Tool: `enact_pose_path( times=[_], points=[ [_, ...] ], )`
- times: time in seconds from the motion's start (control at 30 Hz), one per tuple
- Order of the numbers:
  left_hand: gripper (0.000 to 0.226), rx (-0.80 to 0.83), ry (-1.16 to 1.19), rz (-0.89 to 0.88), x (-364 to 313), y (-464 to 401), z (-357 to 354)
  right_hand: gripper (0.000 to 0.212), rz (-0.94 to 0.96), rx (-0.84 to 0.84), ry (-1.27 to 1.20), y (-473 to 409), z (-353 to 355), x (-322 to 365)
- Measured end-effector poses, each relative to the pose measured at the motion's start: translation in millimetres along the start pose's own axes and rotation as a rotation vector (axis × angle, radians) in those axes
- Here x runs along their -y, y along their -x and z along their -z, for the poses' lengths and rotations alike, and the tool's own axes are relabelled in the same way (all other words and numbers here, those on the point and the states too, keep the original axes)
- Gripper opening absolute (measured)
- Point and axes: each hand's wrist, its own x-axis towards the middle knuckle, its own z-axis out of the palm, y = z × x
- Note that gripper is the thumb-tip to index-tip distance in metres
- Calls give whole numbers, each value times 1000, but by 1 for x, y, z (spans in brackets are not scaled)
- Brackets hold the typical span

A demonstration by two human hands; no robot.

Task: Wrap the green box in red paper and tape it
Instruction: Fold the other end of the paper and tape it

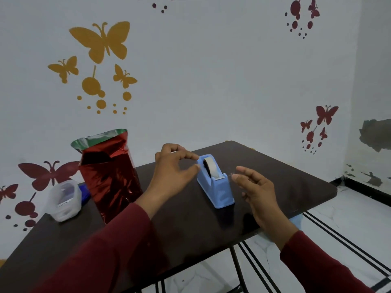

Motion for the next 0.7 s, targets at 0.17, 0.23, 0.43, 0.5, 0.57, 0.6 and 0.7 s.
enact_pose_path(
  times=[0.17, 0.23, 0.43, 0.5, 0.57, 0.6, 0.7],
  points=[
    [25, -178, 21, -118, 16, 20, 60, 26, 36, 155, -34, 12, -51, 31],
    [24, -264, 0, -161, 18, 31, 85, 26, 44, 217, -43, 18, -78, 43],
    [30, -637, 5, -97, 47, 57, 152, 33, 61, 395, -15, 34, -156, 67],
    [35, -729, 79, 9, 61, 59, 162, 37, 76, 404, -21, 36, -175, 72],
    [30, -757, 162, 139, 79, 59, 173, 44, 105, 419, 4, 39, -198, 75],
    [26, -749, 206, 195, 88, 58, 177, 46, 125, 428, 20, 40, -208, 76],
    [14, -684, 317, 333, 109, 48, 182, 49, 174, 447, 80, 37, -231, 77]
  ],
)
